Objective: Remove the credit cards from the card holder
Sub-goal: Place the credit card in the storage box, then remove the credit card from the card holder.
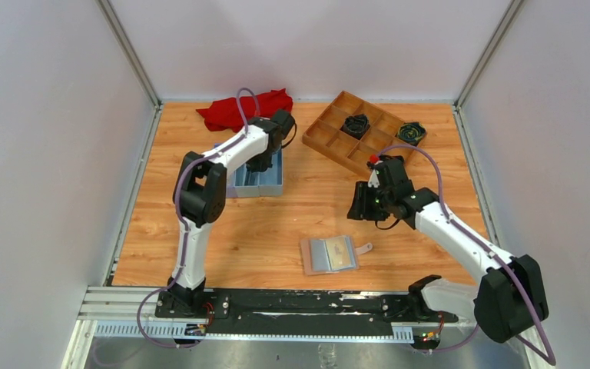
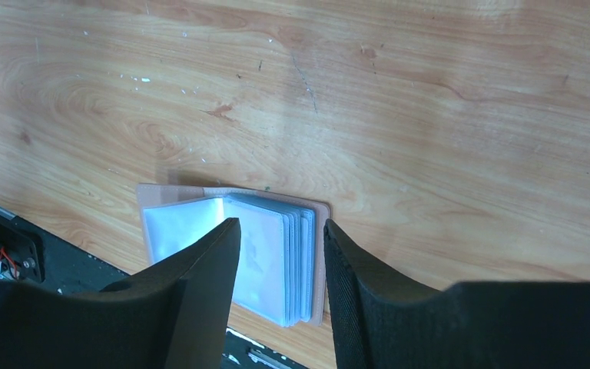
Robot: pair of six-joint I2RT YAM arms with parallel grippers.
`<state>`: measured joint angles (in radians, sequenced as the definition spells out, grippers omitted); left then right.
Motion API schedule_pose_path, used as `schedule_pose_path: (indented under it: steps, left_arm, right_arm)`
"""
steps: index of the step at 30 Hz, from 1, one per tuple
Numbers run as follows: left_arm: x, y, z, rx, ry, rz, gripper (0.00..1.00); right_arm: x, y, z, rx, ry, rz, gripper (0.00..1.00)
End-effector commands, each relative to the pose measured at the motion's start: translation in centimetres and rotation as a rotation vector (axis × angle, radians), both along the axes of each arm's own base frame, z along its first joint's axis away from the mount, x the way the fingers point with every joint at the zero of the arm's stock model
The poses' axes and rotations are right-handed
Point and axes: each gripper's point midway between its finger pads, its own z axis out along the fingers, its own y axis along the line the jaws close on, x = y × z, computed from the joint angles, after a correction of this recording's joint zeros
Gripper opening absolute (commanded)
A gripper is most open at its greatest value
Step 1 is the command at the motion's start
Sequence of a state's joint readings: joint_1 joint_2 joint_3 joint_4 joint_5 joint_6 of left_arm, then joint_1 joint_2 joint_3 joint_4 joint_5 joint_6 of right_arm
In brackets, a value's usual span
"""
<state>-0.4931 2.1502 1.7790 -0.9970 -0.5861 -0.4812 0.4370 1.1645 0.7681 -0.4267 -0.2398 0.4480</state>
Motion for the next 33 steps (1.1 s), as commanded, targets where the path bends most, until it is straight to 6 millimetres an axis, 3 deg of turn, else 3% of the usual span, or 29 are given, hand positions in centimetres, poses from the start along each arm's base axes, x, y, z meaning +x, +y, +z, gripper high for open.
schedule_pose_path:
  steps: [1, 10, 14, 17, 25, 30, 33]
  left_arm:
    - [0.7, -2.5, 4.3, -0.121, -0.096, -0.044, 0.19]
    - [-2.0, -5.7, 9.7, -0.264, -0.187, -0.134, 0.26]
    - [-5.1, -8.3, 11.5, -0.392, -0.216, -0.211, 0.26]
    - [-8.8, -11.3, 11.9, -0.542, -0.219, -0.295, 0.26]
    - [-19.2, -18.0, 9.3, -1.116, -0.143, -0.397, 0.32]
    - [-23.5, -20.2, 5.7, -1.217, -0.041, -0.415, 0.32]
    - [-25.4, -21.6, 4.7, -1.192, -0.005, -0.443, 0.32]
  right_arm:
    - [-0.5, -0.8, -0.1, -0.010, 0.010, -0.028, 0.49]
    - [-1.6, -0.8, -0.4, 0.013, 0.025, -0.020, 0.49]
    - [-2.3, -0.5, -0.6, 0.038, 0.044, -0.014, 0.49]
    - [-3.4, -0.3, -1.4, 0.063, 0.093, -0.014, 0.49]
    - [-7.0, 1.0, -2.9, 0.171, 0.149, 0.010, 0.51]
    - [-8.7, 2.0, -4.4, 0.279, 0.202, 0.007, 0.50]
    - [-9.1, 2.2, -4.4, 0.308, 0.197, 0.009, 0.51]
